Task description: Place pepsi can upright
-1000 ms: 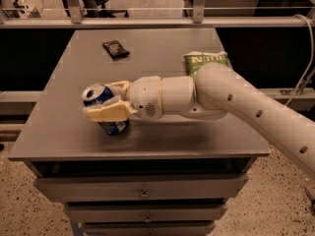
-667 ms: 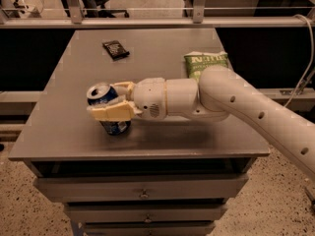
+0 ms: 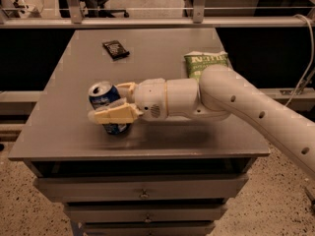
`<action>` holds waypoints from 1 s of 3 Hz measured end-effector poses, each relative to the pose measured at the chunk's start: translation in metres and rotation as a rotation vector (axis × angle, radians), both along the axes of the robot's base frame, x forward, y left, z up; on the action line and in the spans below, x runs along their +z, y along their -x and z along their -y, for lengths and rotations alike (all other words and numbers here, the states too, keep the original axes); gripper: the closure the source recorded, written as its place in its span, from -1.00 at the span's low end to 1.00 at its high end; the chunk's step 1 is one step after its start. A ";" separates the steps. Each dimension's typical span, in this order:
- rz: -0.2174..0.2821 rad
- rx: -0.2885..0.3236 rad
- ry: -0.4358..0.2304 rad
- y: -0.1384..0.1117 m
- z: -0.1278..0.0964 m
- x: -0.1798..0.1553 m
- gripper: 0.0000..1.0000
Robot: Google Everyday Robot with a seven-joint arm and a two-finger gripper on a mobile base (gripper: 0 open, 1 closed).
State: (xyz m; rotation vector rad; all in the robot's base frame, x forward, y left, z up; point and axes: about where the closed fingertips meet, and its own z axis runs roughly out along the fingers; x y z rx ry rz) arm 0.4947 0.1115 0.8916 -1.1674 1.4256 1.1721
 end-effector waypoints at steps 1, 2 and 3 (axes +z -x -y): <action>-0.018 -0.022 0.031 -0.003 0.032 -0.023 -1.00; -0.031 -0.052 0.059 -0.005 0.066 -0.041 -1.00; -0.026 -0.073 0.088 -0.009 0.094 -0.048 -1.00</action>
Offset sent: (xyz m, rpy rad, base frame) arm 0.0100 -0.1144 -0.0640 -0.0922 0.0480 -0.0999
